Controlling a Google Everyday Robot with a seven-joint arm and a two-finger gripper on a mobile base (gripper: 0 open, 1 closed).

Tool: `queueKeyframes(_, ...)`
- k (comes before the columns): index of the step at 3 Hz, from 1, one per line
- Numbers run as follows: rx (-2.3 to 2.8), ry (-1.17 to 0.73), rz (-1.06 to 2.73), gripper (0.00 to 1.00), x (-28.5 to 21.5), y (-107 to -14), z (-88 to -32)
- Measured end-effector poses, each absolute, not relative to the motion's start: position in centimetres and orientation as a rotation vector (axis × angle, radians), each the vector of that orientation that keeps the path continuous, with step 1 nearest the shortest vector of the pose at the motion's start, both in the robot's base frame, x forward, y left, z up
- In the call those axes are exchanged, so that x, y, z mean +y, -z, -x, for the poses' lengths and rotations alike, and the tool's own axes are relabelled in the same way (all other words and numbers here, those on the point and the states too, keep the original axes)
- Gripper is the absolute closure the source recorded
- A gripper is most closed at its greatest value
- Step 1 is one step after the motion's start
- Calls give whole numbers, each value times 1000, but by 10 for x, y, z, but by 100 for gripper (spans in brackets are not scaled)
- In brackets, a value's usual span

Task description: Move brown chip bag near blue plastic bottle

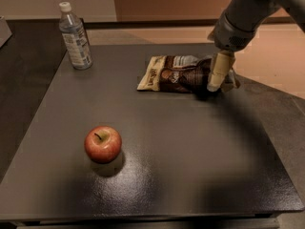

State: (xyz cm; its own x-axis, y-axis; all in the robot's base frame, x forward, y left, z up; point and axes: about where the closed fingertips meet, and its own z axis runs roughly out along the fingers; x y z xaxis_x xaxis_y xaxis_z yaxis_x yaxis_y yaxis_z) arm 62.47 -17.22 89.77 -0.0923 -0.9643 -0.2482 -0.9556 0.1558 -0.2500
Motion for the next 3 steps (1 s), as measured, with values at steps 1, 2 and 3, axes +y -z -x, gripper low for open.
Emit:
queueKeyframes(1, 2120, 41, 1845, 0, -179, -886, -627)
queueKeyframes(2, 2139, 38, 1870, 17, -184, -876, -627)
queueKeyframes(3, 2133, 29, 1907, 41, -182, -870, -624)
